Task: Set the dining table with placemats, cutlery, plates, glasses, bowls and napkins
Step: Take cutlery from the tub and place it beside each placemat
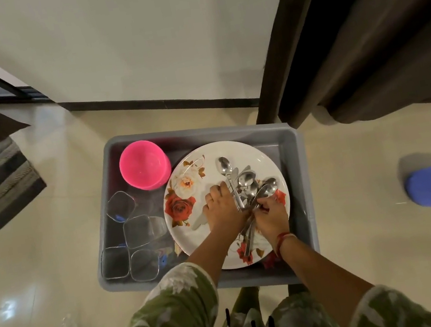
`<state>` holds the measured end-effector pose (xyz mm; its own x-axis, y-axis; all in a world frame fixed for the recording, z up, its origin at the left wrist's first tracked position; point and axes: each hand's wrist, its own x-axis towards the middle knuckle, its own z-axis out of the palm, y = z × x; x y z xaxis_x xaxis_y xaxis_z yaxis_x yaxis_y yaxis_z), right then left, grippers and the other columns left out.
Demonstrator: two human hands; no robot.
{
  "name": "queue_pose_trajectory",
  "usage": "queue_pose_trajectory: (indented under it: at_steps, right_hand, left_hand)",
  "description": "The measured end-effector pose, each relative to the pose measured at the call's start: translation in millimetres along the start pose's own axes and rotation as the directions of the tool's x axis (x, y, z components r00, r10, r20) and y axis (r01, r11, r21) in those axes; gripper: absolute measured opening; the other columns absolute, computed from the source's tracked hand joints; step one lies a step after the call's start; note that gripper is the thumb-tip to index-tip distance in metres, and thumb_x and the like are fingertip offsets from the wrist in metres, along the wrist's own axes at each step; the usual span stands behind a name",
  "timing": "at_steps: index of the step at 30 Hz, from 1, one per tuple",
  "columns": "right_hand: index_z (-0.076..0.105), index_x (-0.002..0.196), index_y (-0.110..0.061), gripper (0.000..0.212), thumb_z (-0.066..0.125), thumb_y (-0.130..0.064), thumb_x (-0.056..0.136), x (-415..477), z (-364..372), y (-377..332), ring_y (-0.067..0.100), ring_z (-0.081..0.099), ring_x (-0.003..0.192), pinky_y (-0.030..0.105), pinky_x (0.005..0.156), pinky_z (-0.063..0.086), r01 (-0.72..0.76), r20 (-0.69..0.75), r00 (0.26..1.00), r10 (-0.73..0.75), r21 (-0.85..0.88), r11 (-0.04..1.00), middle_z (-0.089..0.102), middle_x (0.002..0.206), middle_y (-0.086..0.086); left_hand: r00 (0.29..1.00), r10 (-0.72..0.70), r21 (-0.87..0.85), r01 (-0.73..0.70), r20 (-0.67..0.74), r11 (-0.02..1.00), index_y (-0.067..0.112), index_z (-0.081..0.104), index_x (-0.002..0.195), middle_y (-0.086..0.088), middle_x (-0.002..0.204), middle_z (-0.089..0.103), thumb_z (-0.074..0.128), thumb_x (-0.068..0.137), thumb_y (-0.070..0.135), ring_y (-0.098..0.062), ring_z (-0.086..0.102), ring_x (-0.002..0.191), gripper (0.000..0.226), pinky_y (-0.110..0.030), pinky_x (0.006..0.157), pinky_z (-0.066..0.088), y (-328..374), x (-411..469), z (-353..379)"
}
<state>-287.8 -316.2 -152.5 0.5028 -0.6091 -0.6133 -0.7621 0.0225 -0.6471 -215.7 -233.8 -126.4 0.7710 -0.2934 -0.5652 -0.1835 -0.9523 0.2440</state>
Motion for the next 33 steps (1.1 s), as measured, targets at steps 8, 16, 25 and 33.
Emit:
queue_pose_trajectory:
  at_steps: [8, 16, 25, 33]
  right_hand:
    - [0.023, 0.149, -0.028, 0.057, 0.043, -0.019, 0.096, 10, -22, -9, 0.029, 0.049, 0.114, 0.041, 0.089, 0.051, 0.430, 0.252, 0.891, -0.378, -0.738, 0.521, 0.036, 0.133, 0.012]
    - [0.052, 0.129, -0.016, 0.042, 0.064, -0.018, 0.088, 21, -32, -15, 0.029, 0.055, 0.113, 0.040, 0.092, 0.050, 0.314, 0.123, 0.946, -0.301, -0.583, 0.749, 0.050, 0.130, 0.009]
    - [0.065, 0.086, -0.018, 0.010, 0.072, -0.022, 0.081, 25, -40, -10, 0.018, 0.053, 0.097, 0.033, 0.088, 0.050, 0.441, 0.309, 0.896, -0.319, -0.531, 0.724, 0.044, 0.109, -0.002]
    - [0.062, 0.080, -0.013, 0.013, 0.061, -0.020, 0.091, 14, -35, -29, 0.013, 0.058, 0.078, 0.021, 0.073, 0.048, 0.281, 0.009, 0.959, -0.282, 0.060, 0.958, 0.064, 0.082, 0.000]
  left_hand:
    - [0.999, 0.025, 0.002, -0.025, -0.041, 1.000, 0.016, 0.020, 0.145, -0.009, 0.141, 0.029, 0.069, 0.079, 0.049, -0.028, 0.033, 0.130, 0.089, -0.045, 0.099, 0.039, -6, 2, 3]
    - [0.991, 0.061, -0.025, -0.065, -0.116, 0.998, 0.019, 0.034, 0.138, -0.006, 0.134, 0.037, 0.075, 0.077, 0.044, -0.026, 0.042, 0.122, 0.077, -0.043, 0.095, 0.042, -22, -10, 10]
    - [0.963, 0.253, 0.167, -0.235, -0.096, 0.957, 0.020, 0.055, 0.118, -0.002, 0.123, 0.049, 0.055, 0.094, 0.029, -0.021, 0.046, 0.114, 0.026, -0.035, 0.095, 0.037, -35, -25, 21]
    - [0.993, 0.101, -0.120, -0.107, -0.057, 0.987, 0.012, 0.033, 0.130, -0.008, 0.094, 0.066, 0.048, 0.098, 0.018, -0.025, 0.065, 0.079, 0.035, -0.040, 0.069, 0.056, -56, -29, 1]
